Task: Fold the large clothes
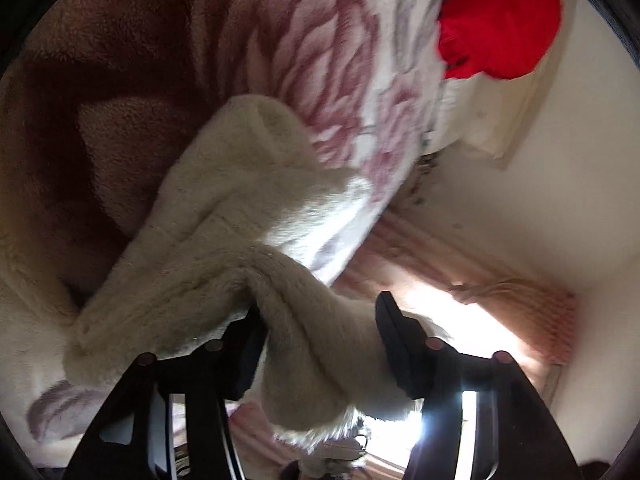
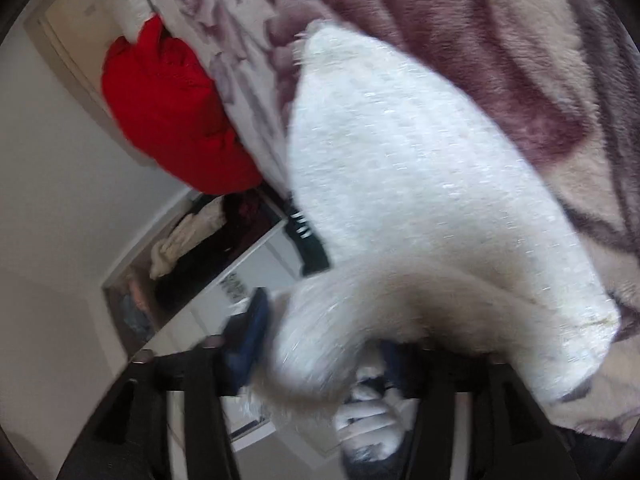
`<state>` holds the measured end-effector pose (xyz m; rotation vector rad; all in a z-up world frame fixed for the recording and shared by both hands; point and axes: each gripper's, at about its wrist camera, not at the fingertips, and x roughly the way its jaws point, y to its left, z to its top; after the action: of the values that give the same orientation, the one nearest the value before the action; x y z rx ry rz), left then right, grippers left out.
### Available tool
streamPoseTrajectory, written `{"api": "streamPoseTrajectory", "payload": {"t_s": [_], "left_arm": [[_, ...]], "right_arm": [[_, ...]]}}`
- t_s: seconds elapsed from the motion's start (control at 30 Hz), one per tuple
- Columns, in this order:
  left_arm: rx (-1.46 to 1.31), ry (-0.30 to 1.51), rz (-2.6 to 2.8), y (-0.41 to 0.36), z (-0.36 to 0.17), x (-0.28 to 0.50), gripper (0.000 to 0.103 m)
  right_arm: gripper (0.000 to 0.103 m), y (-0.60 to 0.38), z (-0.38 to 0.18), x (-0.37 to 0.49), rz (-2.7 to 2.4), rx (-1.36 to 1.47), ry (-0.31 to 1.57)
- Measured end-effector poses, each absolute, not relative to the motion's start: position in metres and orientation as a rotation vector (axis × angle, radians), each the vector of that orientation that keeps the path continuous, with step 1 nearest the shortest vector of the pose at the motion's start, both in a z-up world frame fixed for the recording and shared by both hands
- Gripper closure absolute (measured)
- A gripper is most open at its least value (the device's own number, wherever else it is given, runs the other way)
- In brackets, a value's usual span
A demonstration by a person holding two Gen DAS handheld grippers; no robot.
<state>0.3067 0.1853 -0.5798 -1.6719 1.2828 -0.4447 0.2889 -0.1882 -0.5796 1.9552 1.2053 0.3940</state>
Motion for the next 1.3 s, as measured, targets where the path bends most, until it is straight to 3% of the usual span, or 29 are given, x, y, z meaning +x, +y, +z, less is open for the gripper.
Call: {"api": "streamPoseTrajectory", "payload": {"t_s": [0.07,0.13,0.17,0.37,0.57,0.6,0.63,0.67,0.73,0.77,0.87,0.97,1.17,1.3], "left_arm": [[-1.727,1.182,-0.444,0.198,-0.575,0.296,0.042],[-1.703,1.093,-0.421,0.212,-0.563,0.29,0.029],[-1.634,1.066,-0.397,0.22,-0.552,0.286,0.028],[-0.911,1.123,-0.409,0.19,-0.479,0.283,0.027],[-0.509,1.258,-0.457,0.12,-0.511,0.315,0.028],[-0.462,1.257,-0.444,0.111,-0.516,0.324,0.035],[-0.41,1.244,-0.449,0.104,-0.519,0.331,0.073],[-0.372,1.254,-0.454,0.098,-0.519,0.335,0.087],[-0.314,1.237,-0.433,0.093,-0.512,0.34,0.091],[-0.322,1.21,-0.435,0.095,-0.504,0.339,0.091],[-0.49,1.162,-0.448,0.121,-0.481,0.335,0.091],[-0.575,1.196,-0.425,0.125,-0.492,0.356,0.091],[-0.695,1.355,-0.346,0.127,-0.581,0.408,0.09],[-0.84,1.362,-0.378,0.142,-0.607,0.401,0.086]], "right_arm": [[0.025,-0.199,-0.564,0.288,0.417,1.959,1.128],[0.025,-0.212,-0.54,0.293,0.416,1.932,1.051],[0.025,-0.221,-0.53,0.293,0.391,1.879,1.034],[0.025,-0.243,-0.489,0.289,0.323,1.245,1.267],[0.025,-0.218,-0.504,0.282,0.477,0.892,1.372],[0.025,-0.21,-0.509,0.286,0.503,0.86,1.383],[0.025,-0.201,-0.517,0.292,0.533,0.833,1.4],[0.025,-0.194,-0.524,0.298,0.532,0.796,1.41],[0.055,-0.188,-0.526,0.305,0.551,0.781,1.395],[0.08,-0.189,-0.524,0.308,0.529,0.764,1.392],[0.082,-0.201,-0.506,0.307,0.49,0.821,1.325],[0.083,-0.214,-0.497,0.307,0.484,0.911,1.27],[0.083,-0.224,-0.574,0.34,0.257,1.032,1.368],[0.082,-0.217,-0.598,0.352,0.219,0.95,1.426]]}}
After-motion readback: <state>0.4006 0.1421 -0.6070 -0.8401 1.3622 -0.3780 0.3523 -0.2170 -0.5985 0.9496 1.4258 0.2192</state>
